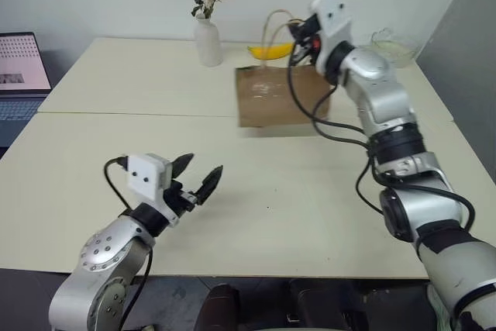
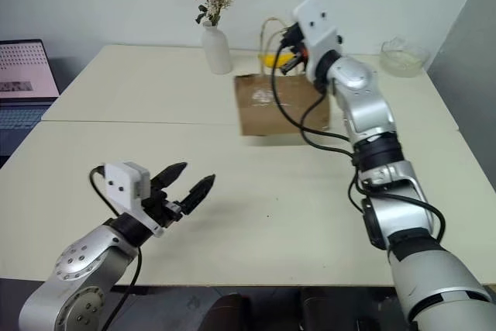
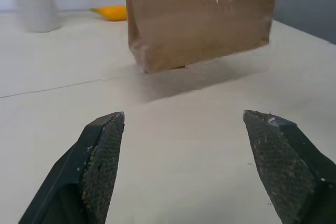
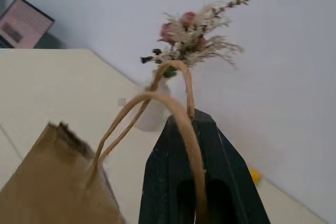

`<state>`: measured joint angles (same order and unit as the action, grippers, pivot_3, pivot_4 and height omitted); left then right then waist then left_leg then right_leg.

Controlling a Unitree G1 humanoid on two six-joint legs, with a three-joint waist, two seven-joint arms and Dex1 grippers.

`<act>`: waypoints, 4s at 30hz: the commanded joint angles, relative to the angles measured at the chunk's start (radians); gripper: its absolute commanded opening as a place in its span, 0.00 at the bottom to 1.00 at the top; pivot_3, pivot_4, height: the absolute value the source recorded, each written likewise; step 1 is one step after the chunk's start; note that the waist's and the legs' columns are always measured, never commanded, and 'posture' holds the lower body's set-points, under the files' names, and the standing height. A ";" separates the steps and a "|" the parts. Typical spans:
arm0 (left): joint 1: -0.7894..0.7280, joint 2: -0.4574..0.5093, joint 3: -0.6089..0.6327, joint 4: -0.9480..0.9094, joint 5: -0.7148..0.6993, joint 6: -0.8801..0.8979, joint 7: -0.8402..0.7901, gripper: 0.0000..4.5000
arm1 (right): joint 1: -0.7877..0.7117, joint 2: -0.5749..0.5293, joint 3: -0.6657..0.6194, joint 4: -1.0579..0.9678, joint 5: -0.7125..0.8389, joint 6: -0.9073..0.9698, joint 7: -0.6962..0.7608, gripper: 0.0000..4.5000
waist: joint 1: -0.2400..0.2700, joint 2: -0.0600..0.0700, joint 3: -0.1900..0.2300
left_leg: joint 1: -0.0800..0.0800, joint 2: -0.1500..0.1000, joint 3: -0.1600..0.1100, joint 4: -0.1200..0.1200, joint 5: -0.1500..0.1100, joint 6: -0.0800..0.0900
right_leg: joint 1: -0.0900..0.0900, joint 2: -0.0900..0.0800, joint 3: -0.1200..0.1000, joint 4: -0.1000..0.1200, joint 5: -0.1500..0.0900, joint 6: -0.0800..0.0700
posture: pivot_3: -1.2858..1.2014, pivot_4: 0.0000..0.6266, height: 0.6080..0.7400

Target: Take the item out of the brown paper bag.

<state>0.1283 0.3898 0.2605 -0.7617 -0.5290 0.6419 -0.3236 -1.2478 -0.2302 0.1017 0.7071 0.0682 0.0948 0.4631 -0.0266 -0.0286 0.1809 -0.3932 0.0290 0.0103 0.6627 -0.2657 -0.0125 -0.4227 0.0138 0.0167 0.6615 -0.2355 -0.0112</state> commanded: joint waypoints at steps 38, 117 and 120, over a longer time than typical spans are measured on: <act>0.027 0.003 -0.017 -0.087 0.033 -0.067 0.070 0.84 | -0.179 0.124 -0.013 0.478 -0.154 -0.362 0.100 0.00 | -0.004 0.000 0.000 | 0.000 0.000 -0.001 0.000 0.000 0.000 | 0.000 0.000 -0.001 0.000 0.001 -0.003 | 0.52 0.24 1.00; -0.052 0.045 -0.064 -0.003 0.062 -0.103 -0.021 0.84 | -0.120 -0.003 0.018 0.207 -0.157 -0.021 0.395 0.38 | -0.003 0.000 0.000 | 0.000 0.000 0.000 0.000 0.000 0.000 | 0.000 0.000 -0.001 0.001 0.001 -0.004 | 0.52 0.24 1.00; -0.056 0.049 -0.076 0.004 0.070 -0.111 -0.033 0.84 | -0.100 -0.014 0.028 0.181 -0.157 -0.001 0.417 0.63 | -0.003 0.000 0.000 | 0.000 0.000 0.000 0.000 0.000 0.000 | 0.000 0.000 -0.001 0.000 0.001 -0.004 | 0.52 0.24 1.00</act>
<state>0.0822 0.4292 0.1955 -0.7382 -0.4633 0.5592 -0.3442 -1.3473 -0.2311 0.1309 0.9396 -0.0973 0.0889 0.8649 -0.0299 -0.0285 0.1810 -0.3933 0.0290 0.0099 0.6623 -0.2657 -0.0126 -0.4231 0.0134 0.0161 0.6620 -0.2341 -0.0147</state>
